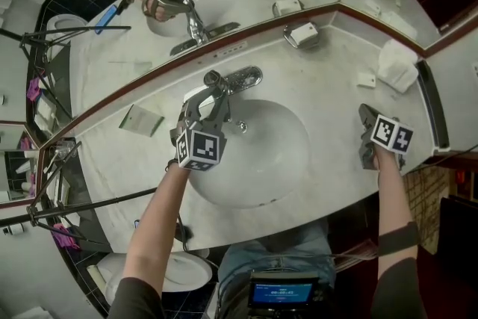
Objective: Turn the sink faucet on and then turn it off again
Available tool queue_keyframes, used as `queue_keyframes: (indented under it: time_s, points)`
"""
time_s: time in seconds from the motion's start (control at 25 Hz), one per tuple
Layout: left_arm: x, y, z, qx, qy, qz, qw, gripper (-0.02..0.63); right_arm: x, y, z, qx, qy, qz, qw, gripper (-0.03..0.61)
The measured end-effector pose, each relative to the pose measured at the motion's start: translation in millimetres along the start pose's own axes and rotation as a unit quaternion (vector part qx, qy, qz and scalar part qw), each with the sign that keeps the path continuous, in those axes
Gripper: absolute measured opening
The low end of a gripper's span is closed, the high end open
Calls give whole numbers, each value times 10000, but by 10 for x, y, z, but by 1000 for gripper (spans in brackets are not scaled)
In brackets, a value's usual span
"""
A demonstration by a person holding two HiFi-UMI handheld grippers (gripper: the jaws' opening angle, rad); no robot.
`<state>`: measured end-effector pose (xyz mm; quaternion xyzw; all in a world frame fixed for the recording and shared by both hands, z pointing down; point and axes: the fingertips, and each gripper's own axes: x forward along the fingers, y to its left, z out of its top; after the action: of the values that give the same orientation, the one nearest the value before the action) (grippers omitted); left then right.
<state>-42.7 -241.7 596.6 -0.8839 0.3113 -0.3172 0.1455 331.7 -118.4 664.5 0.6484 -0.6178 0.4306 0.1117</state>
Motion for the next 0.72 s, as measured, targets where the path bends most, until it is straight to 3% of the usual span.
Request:
queue_keyframes:
  time_s: [0.48, 0.72]
  points:
    - [-44, -245, 9, 410, 166, 76, 9990, 91, 53, 13, 126, 60, -96, 3, 9999, 11]
    - [-51, -338, -57, 376, 304, 9, 9988, 100, 60, 48, 116, 71, -98, 18, 9999, 11]
